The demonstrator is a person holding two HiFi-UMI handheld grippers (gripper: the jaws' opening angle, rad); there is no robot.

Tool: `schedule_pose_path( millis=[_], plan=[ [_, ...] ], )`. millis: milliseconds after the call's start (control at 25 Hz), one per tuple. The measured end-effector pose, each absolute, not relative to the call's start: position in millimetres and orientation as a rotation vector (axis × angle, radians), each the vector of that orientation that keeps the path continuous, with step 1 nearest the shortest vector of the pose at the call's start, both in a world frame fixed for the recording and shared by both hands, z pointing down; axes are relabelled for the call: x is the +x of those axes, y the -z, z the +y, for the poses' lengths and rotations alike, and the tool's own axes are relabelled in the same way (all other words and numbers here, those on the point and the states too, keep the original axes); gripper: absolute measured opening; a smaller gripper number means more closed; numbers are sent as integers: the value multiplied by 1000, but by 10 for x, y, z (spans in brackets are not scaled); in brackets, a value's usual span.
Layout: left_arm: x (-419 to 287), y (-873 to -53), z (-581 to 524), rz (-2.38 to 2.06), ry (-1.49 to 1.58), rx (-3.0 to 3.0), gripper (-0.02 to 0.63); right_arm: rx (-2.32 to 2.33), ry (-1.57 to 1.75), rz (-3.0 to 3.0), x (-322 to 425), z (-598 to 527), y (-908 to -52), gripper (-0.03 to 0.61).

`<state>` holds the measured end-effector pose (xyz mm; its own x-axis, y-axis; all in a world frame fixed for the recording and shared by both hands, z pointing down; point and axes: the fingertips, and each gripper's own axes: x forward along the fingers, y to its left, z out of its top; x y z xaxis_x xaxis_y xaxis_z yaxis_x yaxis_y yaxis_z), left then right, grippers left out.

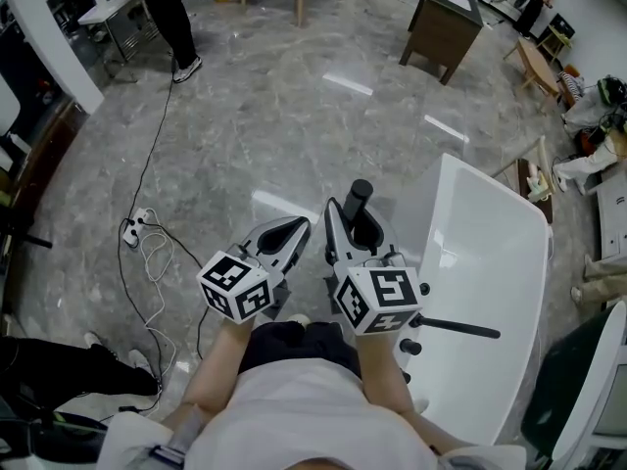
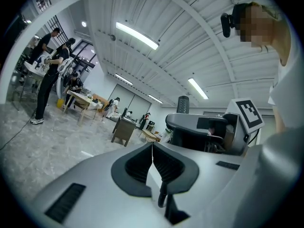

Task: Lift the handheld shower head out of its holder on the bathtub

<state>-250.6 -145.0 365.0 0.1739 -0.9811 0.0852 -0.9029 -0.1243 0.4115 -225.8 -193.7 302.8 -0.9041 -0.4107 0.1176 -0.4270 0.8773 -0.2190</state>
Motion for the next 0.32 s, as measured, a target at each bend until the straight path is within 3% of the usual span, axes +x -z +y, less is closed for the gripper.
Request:
schedule_pose_path(
  millis=[320],
  plan=[
    [-2417, -3639, -1446, -1790, 294, 2085, 12, 640, -385, -2988, -2181, -1893, -3006, 127]
  ],
)
